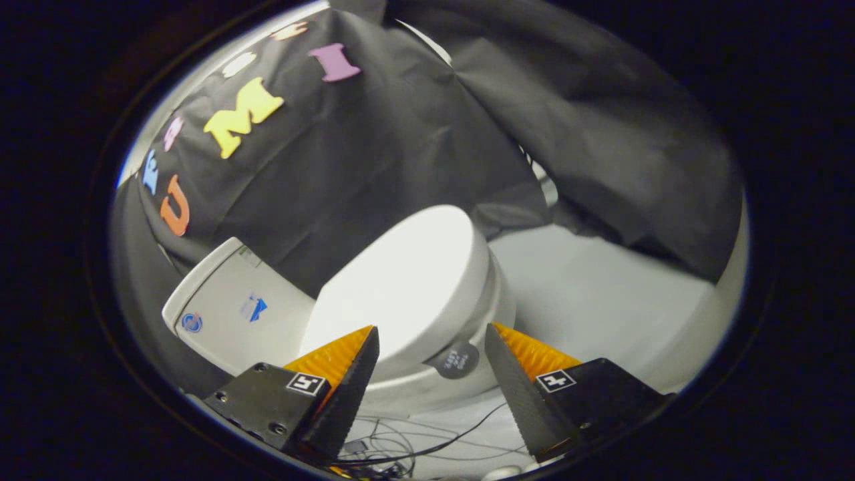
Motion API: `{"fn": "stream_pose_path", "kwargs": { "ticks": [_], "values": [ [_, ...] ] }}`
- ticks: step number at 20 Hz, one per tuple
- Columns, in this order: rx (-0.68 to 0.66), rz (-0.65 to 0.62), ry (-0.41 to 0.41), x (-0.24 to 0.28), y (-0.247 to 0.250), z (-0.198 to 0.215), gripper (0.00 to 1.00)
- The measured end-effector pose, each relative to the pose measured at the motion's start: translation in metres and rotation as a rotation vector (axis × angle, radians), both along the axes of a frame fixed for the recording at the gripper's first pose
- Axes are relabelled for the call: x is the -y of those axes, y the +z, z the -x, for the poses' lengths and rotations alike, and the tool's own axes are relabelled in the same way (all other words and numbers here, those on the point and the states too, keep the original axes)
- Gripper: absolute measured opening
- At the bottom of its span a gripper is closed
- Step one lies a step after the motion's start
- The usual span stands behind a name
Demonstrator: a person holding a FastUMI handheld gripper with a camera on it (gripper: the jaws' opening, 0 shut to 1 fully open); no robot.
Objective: Open the toilet lid.
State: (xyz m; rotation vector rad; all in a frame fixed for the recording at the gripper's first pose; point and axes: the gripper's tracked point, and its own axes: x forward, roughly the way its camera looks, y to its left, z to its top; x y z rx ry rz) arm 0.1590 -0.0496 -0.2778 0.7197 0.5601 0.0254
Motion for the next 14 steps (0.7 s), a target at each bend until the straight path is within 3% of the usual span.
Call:
{"fn": "stream_pose_path", "kwargs": {
  "ticks": [2,9,14],
  "values": [
    [-0.042,-0.101,-0.005,-0.001,-0.015,-0.002,0.99],
    [-0.134,-0.189,-0.025,-0.007,-0.052,-0.004,0.9],
    [-0.165,-0.284,-0.007,-0.019,-0.063,-0.011,0.71]
  ]
}}
